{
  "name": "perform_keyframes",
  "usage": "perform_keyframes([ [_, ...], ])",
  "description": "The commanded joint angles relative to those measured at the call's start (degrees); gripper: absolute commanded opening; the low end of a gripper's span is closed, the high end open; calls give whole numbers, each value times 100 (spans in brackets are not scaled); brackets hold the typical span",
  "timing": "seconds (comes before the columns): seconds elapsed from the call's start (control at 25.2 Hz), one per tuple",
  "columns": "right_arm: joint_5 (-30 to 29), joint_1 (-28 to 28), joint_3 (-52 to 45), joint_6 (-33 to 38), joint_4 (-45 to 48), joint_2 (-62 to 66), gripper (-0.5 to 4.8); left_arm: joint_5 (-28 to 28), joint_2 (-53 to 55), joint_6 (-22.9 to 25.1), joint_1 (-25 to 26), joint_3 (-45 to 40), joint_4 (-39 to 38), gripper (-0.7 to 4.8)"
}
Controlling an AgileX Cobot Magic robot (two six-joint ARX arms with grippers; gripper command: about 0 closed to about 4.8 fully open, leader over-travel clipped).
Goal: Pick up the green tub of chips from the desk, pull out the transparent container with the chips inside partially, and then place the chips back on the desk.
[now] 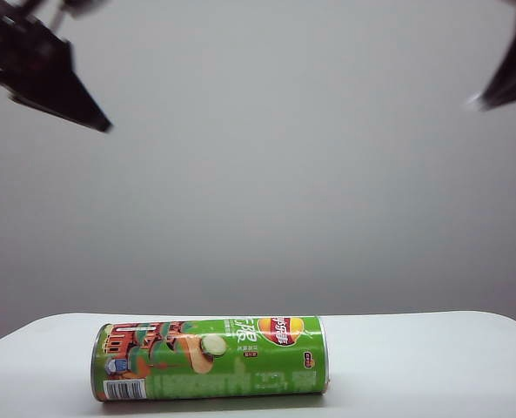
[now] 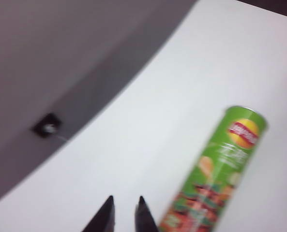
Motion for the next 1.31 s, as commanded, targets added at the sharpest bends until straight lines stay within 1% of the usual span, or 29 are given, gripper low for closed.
perform_keyframes([
  [0.04,-763,-2,85,-37,527,597,-5,-146,348,365,-420,109,-55,65],
  [0.12,-984,-24,85,-72,822,970,-5,-555,544,603,-726,118,-57,101],
  [0.16,-1259,-85,85,-175,940,1279,-5,-1001,739,717,-1003,118,-66,127],
  [0.24,-1488,-160,85,-208,949,1626,-5,-1292,988,881,-1307,118,-109,127],
  [0.28,-1622,-201,85,-302,944,1773,-5,-1335,1086,968,-1377,118,-151,127],
  [0.32,-2022,-291,83,-577,940,1996,-5,-1338,1246,1073,-1506,118,-229,131],
  [0.36,-2295,-341,83,-695,946,2138,-5,-1355,1360,1082,-1576,120,-273,133],
  [0.44,-2994,-643,83,-743,975,2529,-5,-1366,1545,1080,-1604,131,-343,203],
  [0.48,-3453,-857,83,-804,990,2806,-5,-1366,1652,1080,-1604,140,-352,265],
  [0.52,-3720,-1008,83,-859,1014,2988,-5,-1368,1714,1082,-1602,140,-350,294],
  [0.56,-4210,-1250,83,-962,1091,3276,-5,-1368,1773,1082,-1593,140,-337,295],
  [0.6,-4553,-1414,83,-1156,1130,3475,-5,-1362,1823,1082,-1593,140,-321,295],
  [0.64,-4732,-1626,83,-1394,1117,3665,-5,-1342,1871,1082,-1596,142,-310,296],
  [0.71,-4719,-1781,83,-1582,1117,3823,-5,-1294,1945,1082,-1598,144,-302,296],
  [0.83,-4697,-1902,83,-2107,1062,3976,-5,-1163,2061,1080,-1598,144,-337,302],
  [0.87,-4677,-1921,83,-2216,1034,4002,-5,-1117,2081,1082,-1598,144,-372,316],
  [0.99,-4686,-1934,83,-2420,1032,4061,-5,-1086,2181,1207,-1604,144,-389,393],
  [1.03,-4686,-1930,83,-2430,1034,4063,-5,-1097,2192,1296,-1606,144,-385,404],
  [1.11,-4686,-1919,83,-2459,1064,4063,-5,-1110,2238,1659,-1628,144,-350,407],
  [1.15,-4686,-1919,83,-2459,1080,4063,-5,-1132,2243,1768,-1628,144,-352,420],
  [1.19,-4686,-1921,83,-2461,1097,4063,-5,-1228,2251,1827,-1628,142,-330,454],
  [1.23,-4686,-1921,85,-2479,1113,4063,-5,-1512,2293,1987,-1631,142,-192,479],
  [1.27,-4688,-1921,85,-2481,1119,4063,-5,-1676,2337,1980,-1631,144,-66,479],
  [1.31,-4688,-1921,85,-2479,1119,4063,-5,-1720,2437,1945,-1628,192,-9,479],
])
